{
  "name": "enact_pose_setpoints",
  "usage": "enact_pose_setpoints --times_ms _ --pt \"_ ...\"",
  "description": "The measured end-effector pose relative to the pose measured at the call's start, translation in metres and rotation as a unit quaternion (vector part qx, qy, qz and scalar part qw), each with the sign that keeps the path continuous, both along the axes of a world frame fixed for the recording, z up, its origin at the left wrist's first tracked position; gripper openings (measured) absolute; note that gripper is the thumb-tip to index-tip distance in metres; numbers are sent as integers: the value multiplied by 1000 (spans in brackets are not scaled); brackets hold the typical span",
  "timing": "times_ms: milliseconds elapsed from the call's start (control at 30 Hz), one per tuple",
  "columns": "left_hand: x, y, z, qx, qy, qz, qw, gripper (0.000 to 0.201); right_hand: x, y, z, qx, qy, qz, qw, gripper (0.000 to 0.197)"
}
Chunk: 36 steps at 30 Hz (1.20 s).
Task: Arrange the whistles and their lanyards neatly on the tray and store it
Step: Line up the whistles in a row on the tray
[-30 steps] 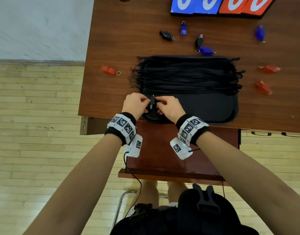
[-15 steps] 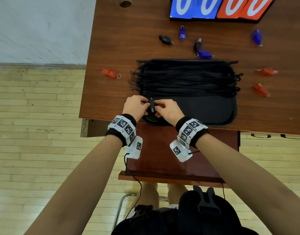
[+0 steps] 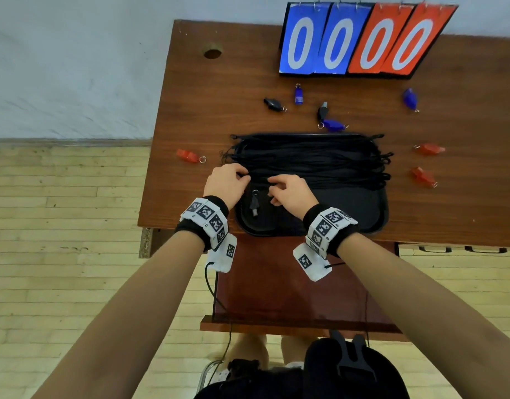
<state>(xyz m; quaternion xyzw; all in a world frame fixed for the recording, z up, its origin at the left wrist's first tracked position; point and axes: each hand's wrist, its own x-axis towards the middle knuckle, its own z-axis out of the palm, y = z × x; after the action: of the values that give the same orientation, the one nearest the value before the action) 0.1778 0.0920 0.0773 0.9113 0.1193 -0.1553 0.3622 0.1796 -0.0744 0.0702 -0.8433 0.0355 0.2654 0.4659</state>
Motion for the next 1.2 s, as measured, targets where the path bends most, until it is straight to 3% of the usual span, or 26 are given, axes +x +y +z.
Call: enact_pose_setpoints --times_ms 267,533,633,733,867,933,1100,1200 --pt "102 -25 36 36 -67 -39 996 28 96 -19 32 -59 -74 -16 995 27" --pt "187 -35 9 85 -17 -78 993 38 190 -26 11 -147 -55 29 987 40" --pt "206 -36 -8 76 23 -74 994 47 210 -20 -1 -127 -23 34 991 49" --pt "220 -38 -20 57 33 -48 997 49 225 -13 -13 -97 8 61 993 49" --pt "227 -44 -31 77 31 -56 995 33 233 -6 -23 -55 25 55 997 33" --pt "225 -47 -31 68 27 -23 997 26 233 -7 -23 -38 25 40 998 30" --pt "213 -48 -20 -21 -21 81 996 11 226 -15 -11 15 -14 -26 999 20" --pt "198 -48 -8 -91 -35 93 991 7 217 -21 -2 24 -51 -56 997 11"
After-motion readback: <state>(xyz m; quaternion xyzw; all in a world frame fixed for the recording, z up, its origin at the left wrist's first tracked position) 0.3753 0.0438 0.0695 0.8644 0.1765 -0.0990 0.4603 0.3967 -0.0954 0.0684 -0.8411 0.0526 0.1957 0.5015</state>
